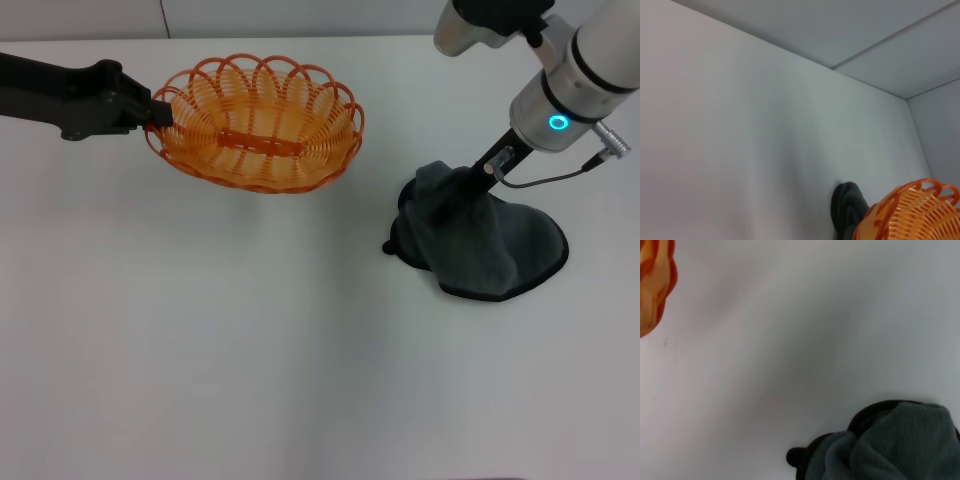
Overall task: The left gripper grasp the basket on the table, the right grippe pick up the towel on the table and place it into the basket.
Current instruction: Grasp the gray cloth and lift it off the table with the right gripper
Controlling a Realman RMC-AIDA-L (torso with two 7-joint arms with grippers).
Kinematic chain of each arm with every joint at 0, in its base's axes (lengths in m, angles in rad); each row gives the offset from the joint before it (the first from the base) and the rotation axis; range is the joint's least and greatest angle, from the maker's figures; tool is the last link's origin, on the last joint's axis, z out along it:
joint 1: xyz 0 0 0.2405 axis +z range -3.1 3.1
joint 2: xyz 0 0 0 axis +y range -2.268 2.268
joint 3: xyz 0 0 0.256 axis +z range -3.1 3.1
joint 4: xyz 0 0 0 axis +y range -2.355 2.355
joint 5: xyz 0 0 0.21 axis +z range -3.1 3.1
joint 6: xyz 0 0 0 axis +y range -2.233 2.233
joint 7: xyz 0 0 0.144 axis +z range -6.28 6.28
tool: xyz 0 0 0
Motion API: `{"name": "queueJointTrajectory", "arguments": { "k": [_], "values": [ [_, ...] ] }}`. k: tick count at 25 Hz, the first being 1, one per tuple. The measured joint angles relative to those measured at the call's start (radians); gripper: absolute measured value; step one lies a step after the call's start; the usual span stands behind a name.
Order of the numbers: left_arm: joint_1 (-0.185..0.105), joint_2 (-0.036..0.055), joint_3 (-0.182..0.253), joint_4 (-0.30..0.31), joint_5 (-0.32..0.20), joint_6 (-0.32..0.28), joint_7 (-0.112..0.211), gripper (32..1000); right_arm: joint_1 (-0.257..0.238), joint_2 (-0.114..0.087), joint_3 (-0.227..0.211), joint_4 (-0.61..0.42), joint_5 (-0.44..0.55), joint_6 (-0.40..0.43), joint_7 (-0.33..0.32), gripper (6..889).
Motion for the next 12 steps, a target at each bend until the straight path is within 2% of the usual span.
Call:
{"name": "queueJointTrajectory", "arguments": {
  "k": [12],
  "values": [
    [0.000,-0.0003,-0.002,0.000,0.000,0.000,0.001,99,0.000,0.000,0.000,0.000,-0.001,0.000,-0.003,860]
  ]
}}
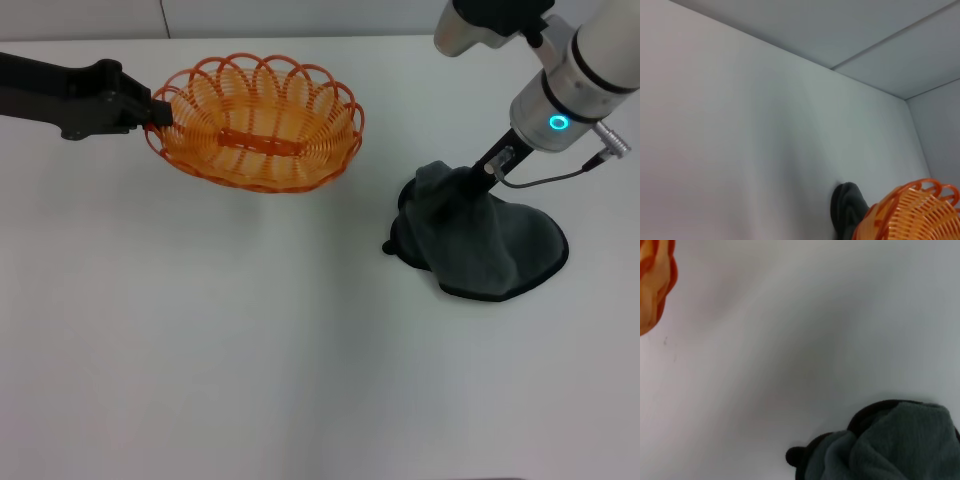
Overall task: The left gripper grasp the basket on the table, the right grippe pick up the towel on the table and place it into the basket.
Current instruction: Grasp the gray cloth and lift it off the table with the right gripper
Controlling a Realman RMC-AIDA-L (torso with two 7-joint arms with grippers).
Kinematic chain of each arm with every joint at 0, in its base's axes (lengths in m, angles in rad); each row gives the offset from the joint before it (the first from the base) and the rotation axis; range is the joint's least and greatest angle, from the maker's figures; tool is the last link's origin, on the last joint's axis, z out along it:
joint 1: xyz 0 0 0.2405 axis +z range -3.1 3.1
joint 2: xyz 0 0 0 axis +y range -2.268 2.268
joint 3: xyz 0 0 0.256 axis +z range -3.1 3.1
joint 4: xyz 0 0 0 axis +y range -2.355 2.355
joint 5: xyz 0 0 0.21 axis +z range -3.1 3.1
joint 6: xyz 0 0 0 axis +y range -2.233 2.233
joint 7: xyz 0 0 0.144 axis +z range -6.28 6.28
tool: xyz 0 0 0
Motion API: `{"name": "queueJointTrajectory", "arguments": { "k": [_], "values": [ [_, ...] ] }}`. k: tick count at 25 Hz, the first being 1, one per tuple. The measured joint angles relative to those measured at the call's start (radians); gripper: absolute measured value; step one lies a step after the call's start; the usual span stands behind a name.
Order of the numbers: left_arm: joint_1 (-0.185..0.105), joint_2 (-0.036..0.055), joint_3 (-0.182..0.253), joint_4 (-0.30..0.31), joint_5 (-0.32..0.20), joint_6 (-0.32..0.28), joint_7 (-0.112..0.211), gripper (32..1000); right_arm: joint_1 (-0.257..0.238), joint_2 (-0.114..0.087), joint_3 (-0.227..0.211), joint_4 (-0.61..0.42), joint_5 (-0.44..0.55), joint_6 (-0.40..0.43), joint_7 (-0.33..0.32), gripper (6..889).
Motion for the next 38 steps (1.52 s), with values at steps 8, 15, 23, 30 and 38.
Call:
{"name": "queueJointTrajectory", "arguments": {
  "k": [8,15,23,30,38],
  "values": [
    [0.000,-0.0008,-0.002,0.000,0.000,0.000,0.000,99,0.000,0.000,0.000,0.000,-0.001,0.007,-0.003,781],
    [0.000,-0.0030,-0.003,0.000,0.000,0.000,0.007,99,-0.007,0.000,0.002,0.000,0.008,0.008,-0.034,411],
    [0.000,-0.0030,-0.003,0.000,0.000,0.000,0.008,99,-0.011,0.001,0.007,0.000,0.009,0.007,-0.035,163],
    [0.000,-0.0027,-0.003,0.000,0.000,0.000,0.009,99,-0.011,0.001,0.011,0.000,0.009,0.004,-0.028,108],
    [0.003,-0.0027,-0.003,0.000,0.001,0.000,0.009,99,-0.011,0.001,0.011,-0.005,0.009,0.001,-0.033,79]
  ]
}}
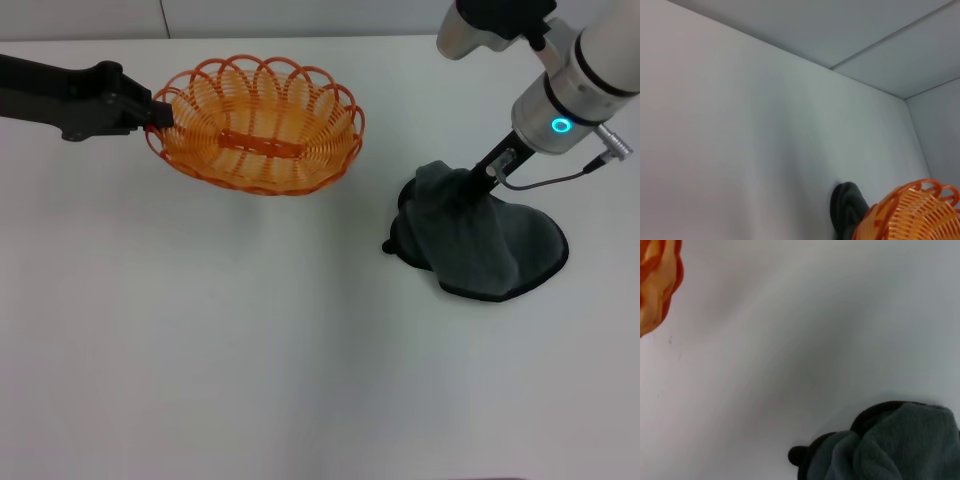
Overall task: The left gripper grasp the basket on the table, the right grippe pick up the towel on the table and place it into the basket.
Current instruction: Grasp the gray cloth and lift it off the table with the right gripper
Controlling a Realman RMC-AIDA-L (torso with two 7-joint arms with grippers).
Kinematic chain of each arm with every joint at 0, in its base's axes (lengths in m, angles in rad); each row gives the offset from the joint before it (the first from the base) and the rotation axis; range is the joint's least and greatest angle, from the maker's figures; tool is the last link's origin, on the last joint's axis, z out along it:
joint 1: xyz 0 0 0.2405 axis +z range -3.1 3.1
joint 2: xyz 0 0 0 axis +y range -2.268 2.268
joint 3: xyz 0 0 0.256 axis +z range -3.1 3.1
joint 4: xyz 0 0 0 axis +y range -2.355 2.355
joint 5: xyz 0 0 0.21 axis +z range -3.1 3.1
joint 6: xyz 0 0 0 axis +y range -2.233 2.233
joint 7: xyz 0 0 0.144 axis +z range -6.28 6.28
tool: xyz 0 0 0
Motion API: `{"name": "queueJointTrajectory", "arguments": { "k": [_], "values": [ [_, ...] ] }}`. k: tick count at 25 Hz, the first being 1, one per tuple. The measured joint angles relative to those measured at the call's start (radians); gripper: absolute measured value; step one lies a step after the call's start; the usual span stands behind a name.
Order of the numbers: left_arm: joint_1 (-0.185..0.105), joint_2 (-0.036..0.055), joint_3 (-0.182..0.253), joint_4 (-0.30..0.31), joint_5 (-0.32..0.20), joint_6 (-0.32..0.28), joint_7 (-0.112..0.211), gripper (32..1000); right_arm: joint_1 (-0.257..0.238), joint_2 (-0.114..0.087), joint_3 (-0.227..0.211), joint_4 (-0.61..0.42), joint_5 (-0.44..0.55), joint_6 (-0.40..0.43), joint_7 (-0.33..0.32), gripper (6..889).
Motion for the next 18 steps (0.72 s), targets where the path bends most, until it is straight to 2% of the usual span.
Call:
{"name": "queueJointTrajectory", "arguments": {
  "k": [14,18],
  "values": [
    [0.007,0.0000,-0.001,0.000,0.004,0.000,0.001,99,-0.001,0.001,0.001,-0.010,0.000,-0.011,-0.005,72],
    [0.009,0.0000,-0.001,0.000,0.005,0.000,0.001,99,-0.001,-0.001,0.002,-0.026,0.003,-0.041,-0.015,72]
  ]
}}
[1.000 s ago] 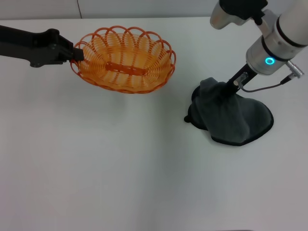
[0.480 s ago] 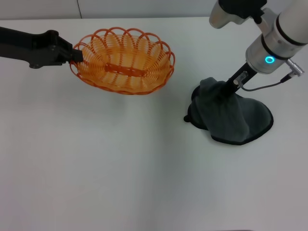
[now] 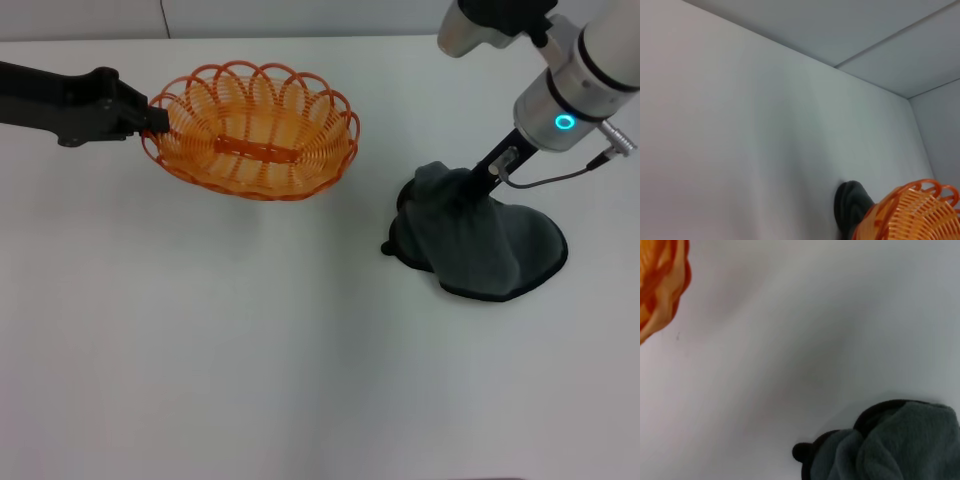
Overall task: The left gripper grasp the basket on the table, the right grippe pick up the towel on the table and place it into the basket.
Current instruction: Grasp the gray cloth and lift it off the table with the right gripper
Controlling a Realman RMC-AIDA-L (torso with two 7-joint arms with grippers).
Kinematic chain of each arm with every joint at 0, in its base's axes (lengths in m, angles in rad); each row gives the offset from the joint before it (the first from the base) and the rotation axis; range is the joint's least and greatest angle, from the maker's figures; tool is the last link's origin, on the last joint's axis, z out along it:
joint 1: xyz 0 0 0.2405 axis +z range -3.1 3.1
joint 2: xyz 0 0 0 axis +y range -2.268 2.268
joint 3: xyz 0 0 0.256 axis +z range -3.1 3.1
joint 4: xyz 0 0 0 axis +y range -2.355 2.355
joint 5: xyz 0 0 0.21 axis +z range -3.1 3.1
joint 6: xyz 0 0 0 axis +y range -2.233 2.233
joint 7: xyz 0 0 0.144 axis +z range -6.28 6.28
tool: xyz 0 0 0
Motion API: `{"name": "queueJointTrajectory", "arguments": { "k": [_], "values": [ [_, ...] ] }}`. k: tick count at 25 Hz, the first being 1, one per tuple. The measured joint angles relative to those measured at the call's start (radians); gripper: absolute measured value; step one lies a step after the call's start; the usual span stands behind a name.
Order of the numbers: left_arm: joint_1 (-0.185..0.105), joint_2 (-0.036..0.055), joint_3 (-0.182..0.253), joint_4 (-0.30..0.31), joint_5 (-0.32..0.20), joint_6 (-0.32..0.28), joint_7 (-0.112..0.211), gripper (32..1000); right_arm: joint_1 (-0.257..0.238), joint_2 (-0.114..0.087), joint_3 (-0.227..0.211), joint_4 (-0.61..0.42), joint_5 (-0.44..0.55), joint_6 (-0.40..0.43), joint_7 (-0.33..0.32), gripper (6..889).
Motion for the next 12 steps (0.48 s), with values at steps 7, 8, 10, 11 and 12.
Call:
{"name": "queueJointTrajectory", "arguments": {
  "k": [7,8,10,11,12],
  "values": [
    [0.003,0.0000,0.000,0.000,0.002,0.000,0.000,99,-0.001,-0.003,0.001,-0.066,0.002,-0.083,-0.008,72],
    [0.004,0.0000,0.000,0.000,0.003,0.000,0.000,99,-0.001,-0.004,0.001,-0.076,0.002,-0.097,-0.012,72],
    [0.004,0.0000,0.000,0.000,0.003,0.000,0.000,99,-0.001,-0.004,0.001,-0.097,0.002,-0.122,-0.017,72],
    [0.004,0.0000,0.000,0.000,0.003,0.000,0.000,99,-0.002,-0.004,0.001,-0.110,0.002,-0.135,-0.019,72],
    [0.006,0.0000,0.000,0.000,0.003,0.000,0.000,99,-0.002,-0.004,0.001,-0.123,0.002,-0.147,-0.021,72]
  ]
}}
